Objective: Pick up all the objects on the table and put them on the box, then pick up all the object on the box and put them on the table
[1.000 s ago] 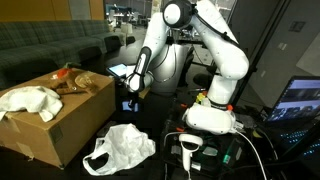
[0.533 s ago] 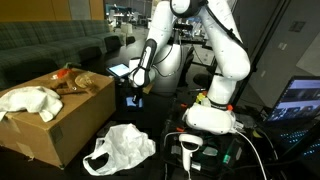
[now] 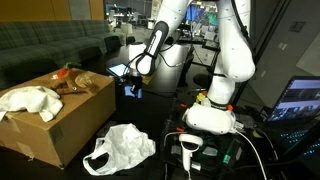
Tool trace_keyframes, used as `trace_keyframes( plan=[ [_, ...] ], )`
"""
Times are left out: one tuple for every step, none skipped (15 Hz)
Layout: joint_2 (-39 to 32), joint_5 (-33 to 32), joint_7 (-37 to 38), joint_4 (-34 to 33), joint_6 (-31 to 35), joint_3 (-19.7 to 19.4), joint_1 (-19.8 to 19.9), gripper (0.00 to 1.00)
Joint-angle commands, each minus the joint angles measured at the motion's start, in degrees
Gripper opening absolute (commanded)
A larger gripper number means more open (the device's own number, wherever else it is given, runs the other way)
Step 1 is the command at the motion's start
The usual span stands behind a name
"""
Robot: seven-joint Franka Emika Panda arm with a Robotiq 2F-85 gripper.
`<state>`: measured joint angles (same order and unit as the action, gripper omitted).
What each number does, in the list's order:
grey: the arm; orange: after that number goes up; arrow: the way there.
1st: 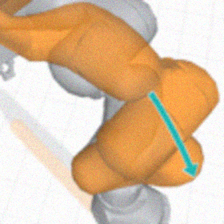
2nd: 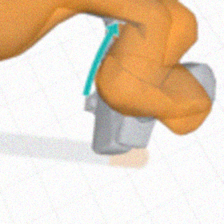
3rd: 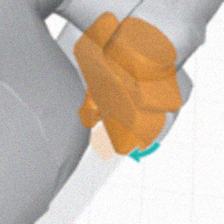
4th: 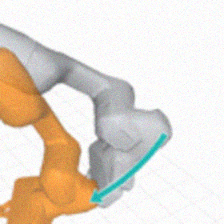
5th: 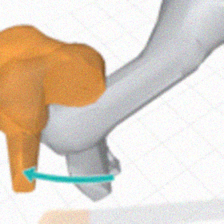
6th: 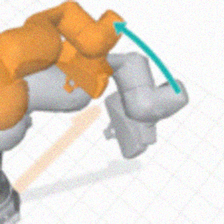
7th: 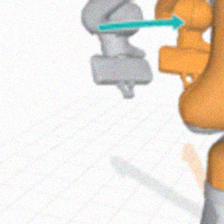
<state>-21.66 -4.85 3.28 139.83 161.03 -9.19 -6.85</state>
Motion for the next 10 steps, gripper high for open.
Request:
trace_keyframes(
  plan=[
    [7.9,-4.6,6.4,0.0,-6.6,-0.4,-3.2,0.03],
    [8.8,-4.6,7.2,-1.2,-8.4,0.9,-2.9,0.03],
    [10.0,-4.5,7.6,-1.7,-10.0,2.0,-2.7,0.03],
    [11.2,-4.0,7.4,-2.4,-11.7,3.2,-2.2,0.03],
    [12.0,-3.4,7.0,-3.2,-13.0,4.3,-1.8,0.03],
    [12.4,-2.5,6.4,-4.3,-13.9,5.4,-1.3,0.03],
    [13.3,-1.8,6.0,-5.0,-15.3,6.2,-1.0,0.03],
    [13.1,-0.9,5.3,-6.6,-16.2,7.2,-0.7,0.03],
    [13.0,-0.3,5.5,-8.0,-17.2,7.9,-0.5,0.03],
    [12.5,0.6,5.1,-9.9,-18.3,8.7,-0.3,0.03]
  ],
)
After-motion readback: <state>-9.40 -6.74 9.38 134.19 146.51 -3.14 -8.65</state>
